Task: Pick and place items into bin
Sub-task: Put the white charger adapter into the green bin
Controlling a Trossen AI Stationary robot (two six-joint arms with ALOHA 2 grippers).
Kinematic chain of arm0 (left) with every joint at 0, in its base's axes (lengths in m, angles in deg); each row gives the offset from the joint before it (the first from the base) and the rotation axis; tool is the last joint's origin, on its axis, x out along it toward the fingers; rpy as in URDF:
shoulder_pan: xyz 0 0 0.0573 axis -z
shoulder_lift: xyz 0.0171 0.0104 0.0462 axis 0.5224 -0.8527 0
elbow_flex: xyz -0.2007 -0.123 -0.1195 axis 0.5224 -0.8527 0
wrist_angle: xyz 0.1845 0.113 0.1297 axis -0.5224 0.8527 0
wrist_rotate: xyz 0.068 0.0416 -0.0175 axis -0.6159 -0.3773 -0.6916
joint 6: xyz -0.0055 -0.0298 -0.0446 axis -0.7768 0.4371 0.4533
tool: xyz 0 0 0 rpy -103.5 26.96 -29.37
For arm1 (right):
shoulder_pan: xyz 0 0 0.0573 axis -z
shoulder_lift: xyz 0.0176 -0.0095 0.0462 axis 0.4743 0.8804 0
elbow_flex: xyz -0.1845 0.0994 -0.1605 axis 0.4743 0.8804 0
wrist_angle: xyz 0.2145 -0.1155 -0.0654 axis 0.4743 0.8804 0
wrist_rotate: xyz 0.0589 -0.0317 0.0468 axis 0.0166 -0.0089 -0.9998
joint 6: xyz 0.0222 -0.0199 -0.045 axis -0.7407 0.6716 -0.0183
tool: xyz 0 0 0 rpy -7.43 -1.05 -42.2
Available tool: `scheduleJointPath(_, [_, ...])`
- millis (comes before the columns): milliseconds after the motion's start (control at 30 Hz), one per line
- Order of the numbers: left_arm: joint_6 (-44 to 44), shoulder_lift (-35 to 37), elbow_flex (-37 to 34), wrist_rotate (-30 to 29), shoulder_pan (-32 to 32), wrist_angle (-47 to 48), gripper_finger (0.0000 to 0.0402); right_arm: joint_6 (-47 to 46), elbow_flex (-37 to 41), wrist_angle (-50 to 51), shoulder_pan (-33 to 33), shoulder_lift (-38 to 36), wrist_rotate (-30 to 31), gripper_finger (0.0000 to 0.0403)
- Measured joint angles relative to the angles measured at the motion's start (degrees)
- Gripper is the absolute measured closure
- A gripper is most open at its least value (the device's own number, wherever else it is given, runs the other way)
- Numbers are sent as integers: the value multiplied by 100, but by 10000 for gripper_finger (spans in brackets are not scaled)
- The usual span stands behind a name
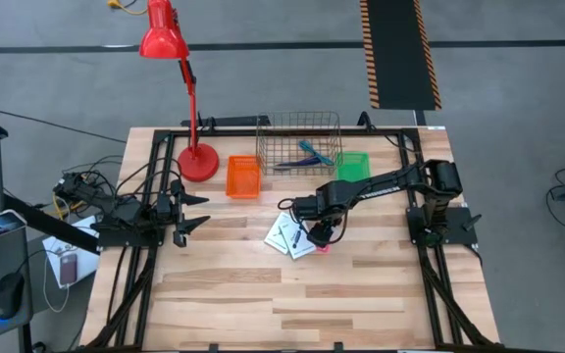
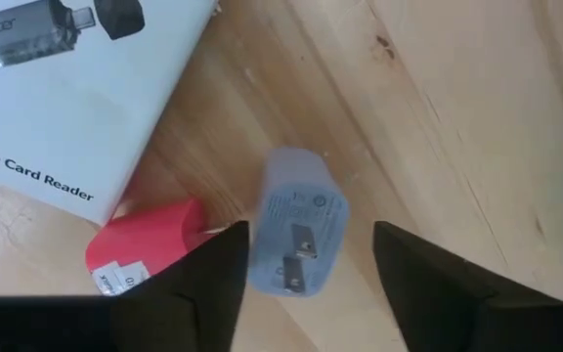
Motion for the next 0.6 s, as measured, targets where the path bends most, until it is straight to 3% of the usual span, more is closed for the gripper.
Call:
scheduleJointPath(233, [0, 0, -1, 0, 0, 0, 168, 46, -4, 4, 0, -7, 2, 299])
scheduleJointPath(600, [0, -1, 1, 2, 1, 0, 168, 152, -4, -1, 0, -9, 7, 293])
